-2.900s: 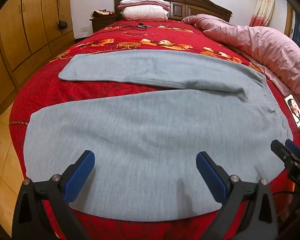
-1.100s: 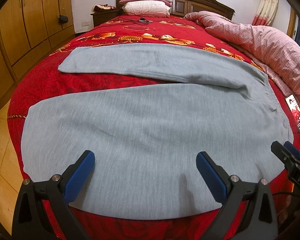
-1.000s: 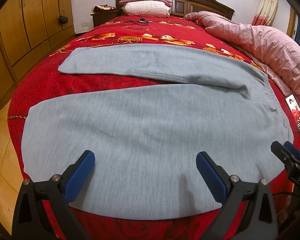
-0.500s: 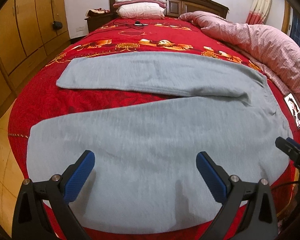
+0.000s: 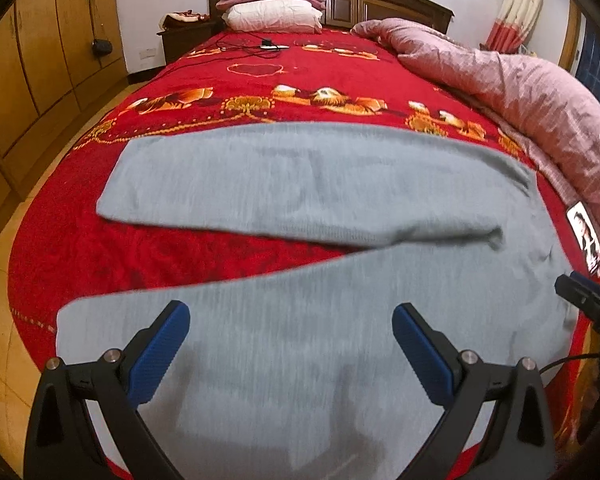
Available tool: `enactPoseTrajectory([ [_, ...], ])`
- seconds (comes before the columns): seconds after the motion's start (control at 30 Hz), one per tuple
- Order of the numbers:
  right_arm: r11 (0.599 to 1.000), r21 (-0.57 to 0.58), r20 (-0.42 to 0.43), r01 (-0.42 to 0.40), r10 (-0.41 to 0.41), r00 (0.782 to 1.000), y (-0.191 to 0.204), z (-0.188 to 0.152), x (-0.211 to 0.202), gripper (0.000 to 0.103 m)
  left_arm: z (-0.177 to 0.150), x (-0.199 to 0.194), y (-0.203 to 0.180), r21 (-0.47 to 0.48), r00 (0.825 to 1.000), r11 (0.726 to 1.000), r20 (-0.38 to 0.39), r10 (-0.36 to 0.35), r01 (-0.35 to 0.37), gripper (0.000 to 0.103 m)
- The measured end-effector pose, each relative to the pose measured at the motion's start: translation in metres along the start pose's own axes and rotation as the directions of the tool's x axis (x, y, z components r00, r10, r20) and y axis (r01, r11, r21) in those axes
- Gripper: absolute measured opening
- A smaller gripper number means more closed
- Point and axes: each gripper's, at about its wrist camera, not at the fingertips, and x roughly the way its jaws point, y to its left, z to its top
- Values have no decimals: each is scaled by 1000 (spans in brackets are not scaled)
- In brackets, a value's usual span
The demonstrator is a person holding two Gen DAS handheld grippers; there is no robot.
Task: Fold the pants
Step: 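Move both grippers forward over the pants toward the waistband edge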
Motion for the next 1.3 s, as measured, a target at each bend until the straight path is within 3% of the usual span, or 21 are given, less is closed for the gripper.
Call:
enactPoseTrajectory([
  [0.5, 999, -38, -5, 6, -7, 1000, -15, 70, 7, 103, 74, 13, 10, 50, 999, 999, 40, 17, -19, 103],
  [1.07, 996, -80, -76, 50, -56, 996, -45, 132, 59, 103, 135, 78, 22, 101, 999, 995, -40, 6, -2, 103],
  [1.3, 984, -164, -127, 71, -92, 988, -54, 154, 92, 103, 162, 116, 27, 168, 996, 986, -87, 31, -16, 103],
])
